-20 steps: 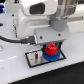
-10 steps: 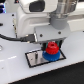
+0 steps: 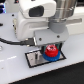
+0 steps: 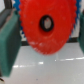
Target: Insert the blue gear onto the right peg, followed by the red gear
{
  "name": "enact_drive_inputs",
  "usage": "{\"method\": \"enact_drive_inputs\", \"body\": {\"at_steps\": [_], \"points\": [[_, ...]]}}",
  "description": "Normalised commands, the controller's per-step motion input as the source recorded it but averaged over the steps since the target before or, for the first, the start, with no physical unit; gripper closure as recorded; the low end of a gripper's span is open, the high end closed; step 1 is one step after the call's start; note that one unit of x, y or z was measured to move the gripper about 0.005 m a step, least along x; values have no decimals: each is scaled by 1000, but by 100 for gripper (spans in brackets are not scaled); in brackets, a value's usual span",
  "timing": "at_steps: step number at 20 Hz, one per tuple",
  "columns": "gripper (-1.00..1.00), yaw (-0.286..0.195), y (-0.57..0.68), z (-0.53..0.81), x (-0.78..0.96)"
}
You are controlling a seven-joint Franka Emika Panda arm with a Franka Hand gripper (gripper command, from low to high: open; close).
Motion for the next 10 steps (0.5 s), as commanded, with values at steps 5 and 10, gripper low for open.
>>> {"method": "enact_drive_inputs", "body": {"at_steps": [5, 10], "points": [[-100, 0, 54, 759, 0], [-100, 0, 0, 88, 0]]}}
